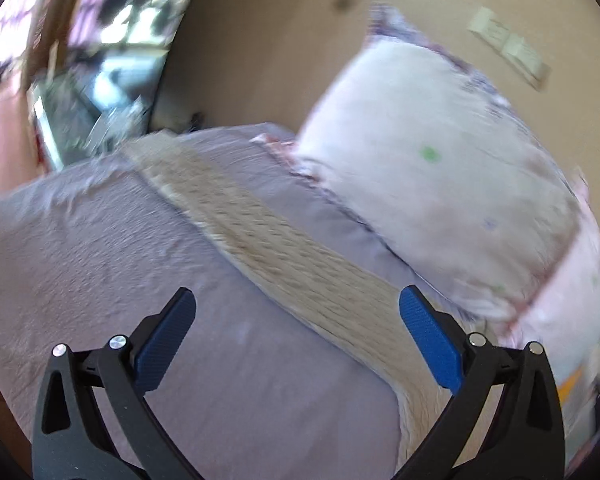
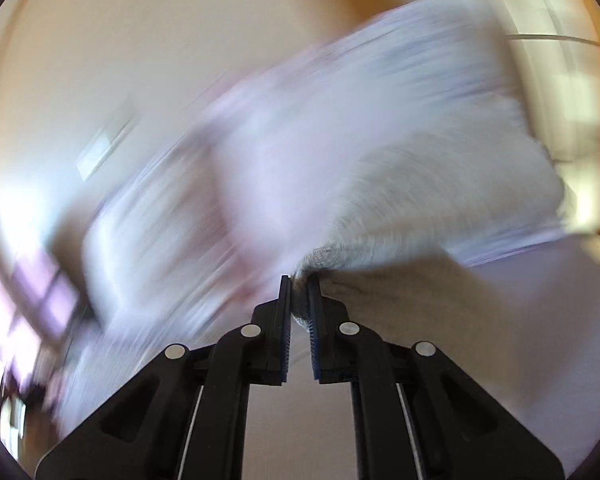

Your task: Fold small clothes

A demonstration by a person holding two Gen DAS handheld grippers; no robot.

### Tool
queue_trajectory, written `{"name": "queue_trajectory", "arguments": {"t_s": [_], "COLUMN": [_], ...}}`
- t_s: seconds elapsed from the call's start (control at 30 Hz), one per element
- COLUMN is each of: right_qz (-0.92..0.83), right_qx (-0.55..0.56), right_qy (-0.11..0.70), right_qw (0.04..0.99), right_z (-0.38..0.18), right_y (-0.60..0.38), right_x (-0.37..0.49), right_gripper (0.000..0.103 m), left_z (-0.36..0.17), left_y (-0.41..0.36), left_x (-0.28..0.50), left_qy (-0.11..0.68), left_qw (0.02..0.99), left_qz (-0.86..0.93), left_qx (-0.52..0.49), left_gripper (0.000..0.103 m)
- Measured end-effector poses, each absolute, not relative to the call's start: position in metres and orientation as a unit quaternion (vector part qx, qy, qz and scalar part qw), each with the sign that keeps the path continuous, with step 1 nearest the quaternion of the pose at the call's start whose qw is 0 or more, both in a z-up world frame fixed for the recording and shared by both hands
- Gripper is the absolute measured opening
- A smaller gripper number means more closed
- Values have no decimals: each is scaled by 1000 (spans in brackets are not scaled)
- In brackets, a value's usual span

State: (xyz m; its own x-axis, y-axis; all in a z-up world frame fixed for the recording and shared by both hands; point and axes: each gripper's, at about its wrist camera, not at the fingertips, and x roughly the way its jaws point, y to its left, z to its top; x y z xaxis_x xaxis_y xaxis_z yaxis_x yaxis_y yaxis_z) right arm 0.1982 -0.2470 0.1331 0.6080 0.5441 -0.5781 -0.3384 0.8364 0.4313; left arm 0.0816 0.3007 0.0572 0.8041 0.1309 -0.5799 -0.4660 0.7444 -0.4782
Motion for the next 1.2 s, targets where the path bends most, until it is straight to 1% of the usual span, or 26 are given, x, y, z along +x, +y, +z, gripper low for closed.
{"name": "queue_trajectory", "arguments": {"t_s": [0.07,0.13,0.2,0.27,0.3,0.33,0.43,0.6,0.7,0.8,0.83,0.87,0.9,0.93,1.0,1.07,1.17,1.2], "right_qz": [302,308,285,256,244,230,178,127,109,104,104,104,104,104,104,102,95,93], "right_qx": [106,100,119,148,157,166,185,215,226,235,236,237,238,238,236,232,229,231], "right_qy": [410,407,384,370,369,368,368,372,375,378,379,380,380,381,381,376,367,365], "right_qw": [854,854,870,881,883,885,894,894,892,889,889,888,888,887,888,891,897,897], "right_z": [114,110,117,123,125,128,126,111,103,97,97,95,93,92,91,93,96,97], "right_y": [-197,-186,-204,-236,-249,-263,-302,-342,-350,-355,-356,-356,-356,-356,-358,-361,-369,-371], "right_x": [187,175,166,166,167,168,161,142,139,136,136,136,136,137,136,135,133,133], "right_gripper": [25,36,67,76,76,76,80,80,80,81,81,81,81,81,81,81,81,81], "left_z": [50,43,37,30,25,20,6,3,1,-1,-2,-2,-4,-8,-6,13,60,81], "left_y": [323,337,354,371,382,392,416,436,449,460,461,462,463,463,455,433,362,320], "left_x": [86,87,87,87,88,89,98,112,119,124,127,129,133,136,137,144,166,176], "left_qy": [266,268,269,275,274,274,271,260,253,249,251,255,265,274,265,257,258,257], "left_qw": [881,874,867,856,847,839,814,804,796,793,794,795,793,789,793,822,869,885], "left_qz": [171,177,186,189,186,180,174,180,191,200,204,210,214,208,195,164,66,10], "left_qx": [-353,-365,-376,-395,-415,-434,-484,-504,-516,-519,-515,-509,-505,-509,-513,-480,-416,-387], "left_gripper": [100,98,95,89,82,77,71,69,63,55,46,41,26,7,6,6,6,6]}}
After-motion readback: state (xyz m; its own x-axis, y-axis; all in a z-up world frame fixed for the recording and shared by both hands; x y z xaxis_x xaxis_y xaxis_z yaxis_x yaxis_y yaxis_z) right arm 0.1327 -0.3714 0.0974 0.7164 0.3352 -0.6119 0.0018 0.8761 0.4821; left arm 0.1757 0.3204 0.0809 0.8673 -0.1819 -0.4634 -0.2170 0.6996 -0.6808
